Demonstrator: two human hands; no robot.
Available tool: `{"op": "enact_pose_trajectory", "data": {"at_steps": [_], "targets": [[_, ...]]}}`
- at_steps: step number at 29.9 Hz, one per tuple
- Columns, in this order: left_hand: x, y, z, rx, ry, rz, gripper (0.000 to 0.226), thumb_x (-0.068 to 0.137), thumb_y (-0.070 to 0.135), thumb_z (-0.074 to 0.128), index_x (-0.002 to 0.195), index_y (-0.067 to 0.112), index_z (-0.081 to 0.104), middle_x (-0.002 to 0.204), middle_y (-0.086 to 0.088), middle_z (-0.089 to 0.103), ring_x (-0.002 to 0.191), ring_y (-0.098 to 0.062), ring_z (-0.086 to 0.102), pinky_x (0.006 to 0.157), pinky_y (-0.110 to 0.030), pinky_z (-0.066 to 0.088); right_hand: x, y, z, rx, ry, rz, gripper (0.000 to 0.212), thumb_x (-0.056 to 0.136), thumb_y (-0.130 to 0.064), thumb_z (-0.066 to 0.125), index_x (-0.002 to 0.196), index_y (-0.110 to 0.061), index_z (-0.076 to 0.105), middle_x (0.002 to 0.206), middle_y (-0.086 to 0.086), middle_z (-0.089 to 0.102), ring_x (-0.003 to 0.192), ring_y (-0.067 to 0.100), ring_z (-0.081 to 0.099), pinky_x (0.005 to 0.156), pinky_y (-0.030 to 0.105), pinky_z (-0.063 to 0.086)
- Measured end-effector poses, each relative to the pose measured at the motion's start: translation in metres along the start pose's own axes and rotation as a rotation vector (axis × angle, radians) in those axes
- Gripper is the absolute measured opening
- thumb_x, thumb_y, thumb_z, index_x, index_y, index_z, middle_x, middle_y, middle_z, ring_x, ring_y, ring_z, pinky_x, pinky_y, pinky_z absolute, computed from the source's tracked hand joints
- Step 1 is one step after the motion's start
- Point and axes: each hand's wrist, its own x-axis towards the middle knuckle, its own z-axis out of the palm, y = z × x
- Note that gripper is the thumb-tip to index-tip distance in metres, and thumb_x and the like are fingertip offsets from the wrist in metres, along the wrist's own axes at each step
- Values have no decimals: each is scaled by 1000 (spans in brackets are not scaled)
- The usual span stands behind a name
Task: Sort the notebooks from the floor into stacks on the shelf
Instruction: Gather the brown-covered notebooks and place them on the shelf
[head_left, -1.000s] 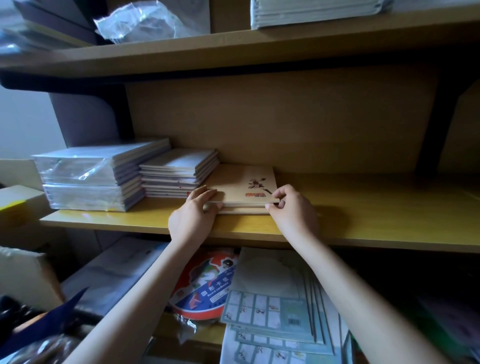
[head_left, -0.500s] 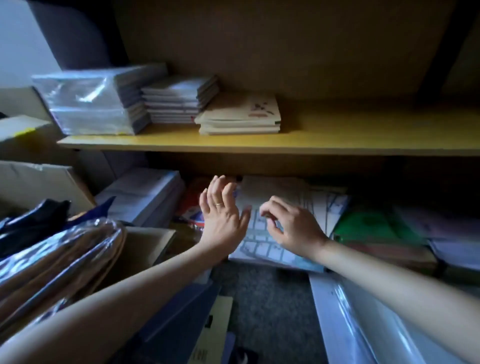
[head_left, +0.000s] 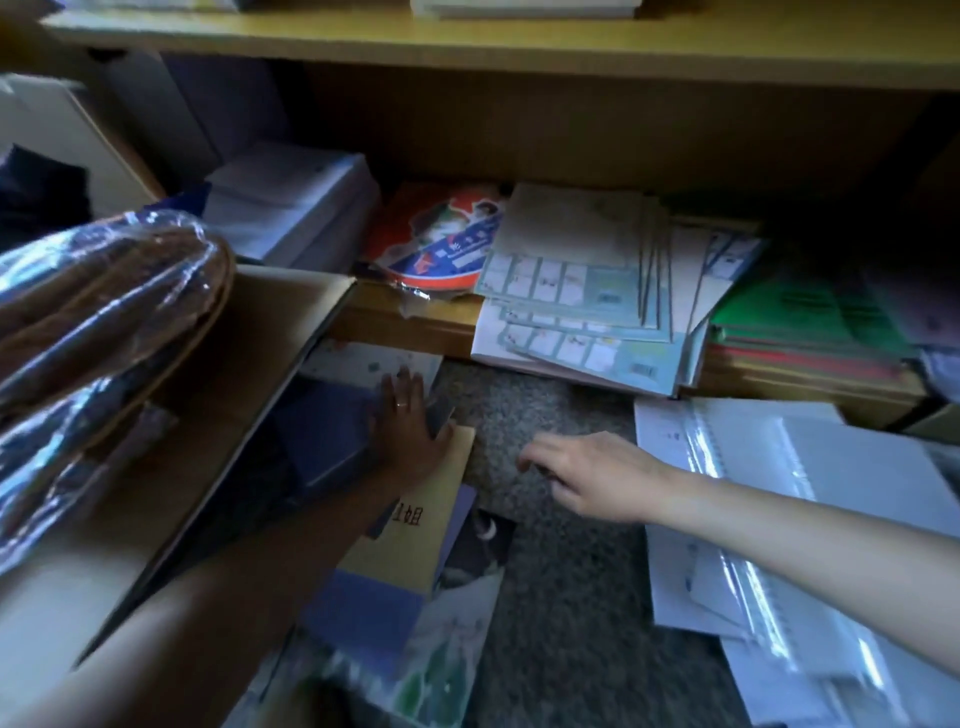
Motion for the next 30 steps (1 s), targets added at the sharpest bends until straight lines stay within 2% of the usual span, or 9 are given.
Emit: {"op": "enact_pose_trajectory", "data": {"at_steps": [2,6,9,13,21,24,27,28,30], "targets": [[7,-15,2,45,-77,-17,91,77,71,21,151,21,2,159,-1,-6,145,-30,-9,113,-58,8,5,2,3,54,-25,30,41,91,-18,44,131,-19,41,125,2,48,103,27,58,77,41,47],[-1,-12,11,146,-122,-47,84,85,72,28,150,30,-3,159,6,-8,145,-31,-10,108,-67,3,16,4,9,123,-32,78,40,90,-15,44,130,-20,42,126,2,50,97,27,59,70,37,46],[-24,5,18,173,-92,-37,87,81,75,26,150,30,-1,159,4,-6,145,-33,-7,109,-65,4,21,4,11,211,-38,137,38,90,-16,45,127,-25,43,124,-1,52,95,22,58,63,31,38],[-46,14,24,110,-153,1,95,66,75,3,150,31,-2,159,3,-6,144,-35,-5,111,-62,7,18,6,16,352,-17,228,36,88,-16,49,122,-28,46,115,-3,57,85,14,54,64,31,43],[-91,38,19,106,-277,109,95,68,77,-2,150,30,-2,159,2,1,143,-32,1,109,-51,-3,8,15,21,500,-59,327,33,89,-17,54,119,-28,47,104,-7,57,82,12,55,65,30,42],[-125,58,16,84,-382,250,96,71,81,-5,151,27,0,158,-1,7,142,-31,6,108,-49,-6,17,15,29,716,-50,542,31,88,-17,55,118,-23,48,99,-4,59,82,17,59,66,31,44],[-130,74,7,78,-290,426,75,89,67,17,143,18,31,138,-8,40,126,-33,36,102,-47,25,23,13,37,912,-106,782,37,87,-16,57,123,-16,47,102,2,60,75,13,52,52,21,38],[-119,77,3,60,-183,466,60,90,55,29,135,18,43,129,-7,46,120,-32,42,97,-45,29,22,12,38,966,-123,784,33,88,-13,56,119,-19,48,100,-1,59,73,10,50,50,16,37],[-78,75,-9,25,-69,491,47,84,38,46,129,23,49,137,-4,42,127,-28,37,98,-41,22,16,12,44,1053,-133,743,34,88,-8,57,118,-23,51,103,-4,57,77,7,51,54,11,40]]}}
